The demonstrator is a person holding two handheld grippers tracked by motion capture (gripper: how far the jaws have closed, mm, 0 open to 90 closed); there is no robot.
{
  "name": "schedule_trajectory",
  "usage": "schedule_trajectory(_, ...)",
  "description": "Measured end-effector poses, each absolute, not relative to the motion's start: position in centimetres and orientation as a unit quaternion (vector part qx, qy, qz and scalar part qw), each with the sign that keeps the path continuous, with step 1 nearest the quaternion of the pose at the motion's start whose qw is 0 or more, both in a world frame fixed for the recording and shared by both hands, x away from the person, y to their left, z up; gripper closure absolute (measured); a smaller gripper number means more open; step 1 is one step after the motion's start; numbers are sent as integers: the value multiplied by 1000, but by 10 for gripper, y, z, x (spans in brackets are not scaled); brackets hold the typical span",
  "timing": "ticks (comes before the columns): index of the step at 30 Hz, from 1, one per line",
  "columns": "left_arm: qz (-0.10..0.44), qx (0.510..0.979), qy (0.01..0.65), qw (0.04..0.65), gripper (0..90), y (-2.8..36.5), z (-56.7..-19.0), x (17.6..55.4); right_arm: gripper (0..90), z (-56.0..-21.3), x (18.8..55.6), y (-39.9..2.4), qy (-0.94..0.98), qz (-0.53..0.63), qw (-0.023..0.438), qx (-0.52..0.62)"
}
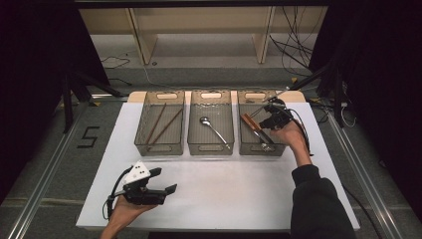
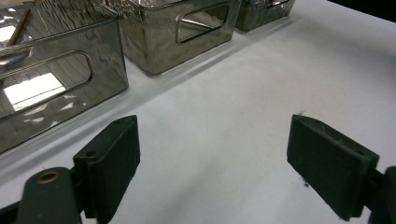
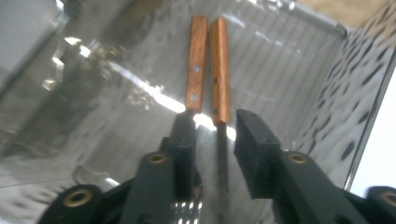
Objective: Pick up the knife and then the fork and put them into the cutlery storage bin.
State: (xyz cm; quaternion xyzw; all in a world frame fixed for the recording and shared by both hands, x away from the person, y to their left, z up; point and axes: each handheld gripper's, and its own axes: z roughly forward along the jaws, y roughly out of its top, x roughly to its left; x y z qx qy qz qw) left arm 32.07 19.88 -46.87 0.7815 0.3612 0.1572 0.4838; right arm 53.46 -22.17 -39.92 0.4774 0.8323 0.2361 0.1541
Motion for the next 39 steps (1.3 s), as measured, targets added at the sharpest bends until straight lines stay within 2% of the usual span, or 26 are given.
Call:
schedule_trajectory(9,156,778,367,486,170,201,-470,321,529,-384,510,-215,827,290,167,453)
schedule_trajectory(19,156,776,368,488,170,201,-471,321,379,-375,468,-206,807,376,156,427)
schedule_trajectory(23,158,775,368,490,170,201,-471,321,349,-376,449,-203,796,416,142,417)
schedule_trajectory(39,154,777,364,490,170,200,-471,320,309,-400,388,-203,783,484,146,363)
